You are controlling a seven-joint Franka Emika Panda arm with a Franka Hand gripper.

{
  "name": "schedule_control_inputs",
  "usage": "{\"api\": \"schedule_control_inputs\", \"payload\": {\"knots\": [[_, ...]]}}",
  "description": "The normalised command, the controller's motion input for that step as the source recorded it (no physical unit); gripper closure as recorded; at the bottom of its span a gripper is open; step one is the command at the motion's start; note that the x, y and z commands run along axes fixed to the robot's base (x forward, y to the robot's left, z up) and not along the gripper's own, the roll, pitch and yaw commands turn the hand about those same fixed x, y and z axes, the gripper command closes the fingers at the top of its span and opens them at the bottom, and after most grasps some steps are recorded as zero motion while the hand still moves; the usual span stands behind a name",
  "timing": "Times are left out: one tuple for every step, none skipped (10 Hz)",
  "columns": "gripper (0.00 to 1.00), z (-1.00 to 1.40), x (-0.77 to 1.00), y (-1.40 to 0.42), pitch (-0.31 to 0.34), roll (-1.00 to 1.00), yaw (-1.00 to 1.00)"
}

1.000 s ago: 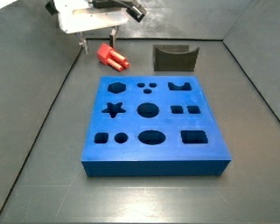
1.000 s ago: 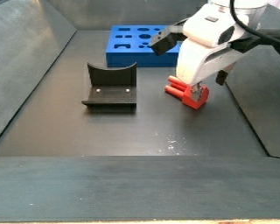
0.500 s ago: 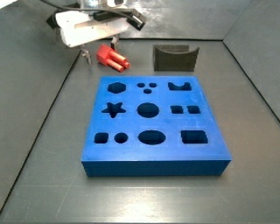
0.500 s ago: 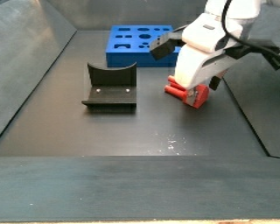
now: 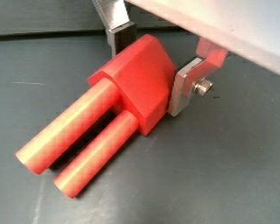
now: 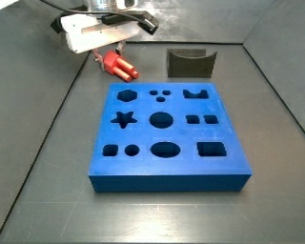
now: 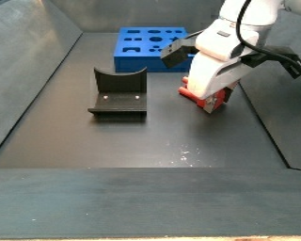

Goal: Pick up the 3 prong object. Move up. Rotate the 3 prong object. Place the 3 prong object on the fixture. Regrasp the 3 prong object. Move to above the board. Insert the 3 prong object.
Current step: Pick up the 3 prong object, then move up.

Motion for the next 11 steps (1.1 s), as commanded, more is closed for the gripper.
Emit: {"api": "schedule_control_inputs", "payload": {"knots": [[1.0,0.0,0.0,0.0,0.0,0.0,0.0],[1.0,0.0,0.0,0.0,0.0,0.0,0.0],[1.0,0.0,0.0,0.0,0.0,0.0,0.0],[1.0,0.0,0.0,0.0,0.0,0.0,0.0],[1.0,0.0,0.0,0.0,0.0,0.0,0.0],[1.0,0.0,0.0,0.0,0.0,0.0,0.0],[1.0,0.0,0.0,0.0,0.0,0.0,0.0],[1.0,0.0,0.0,0.0,0.0,0.0,0.0],[1.0,1.0,0.0,0.0,0.0,0.0,0.0],[1.0,1.0,-0.05,0.01,0.023,0.0,0.01],[1.0,0.98,-0.06,0.01,0.043,0.01,0.01]]}}
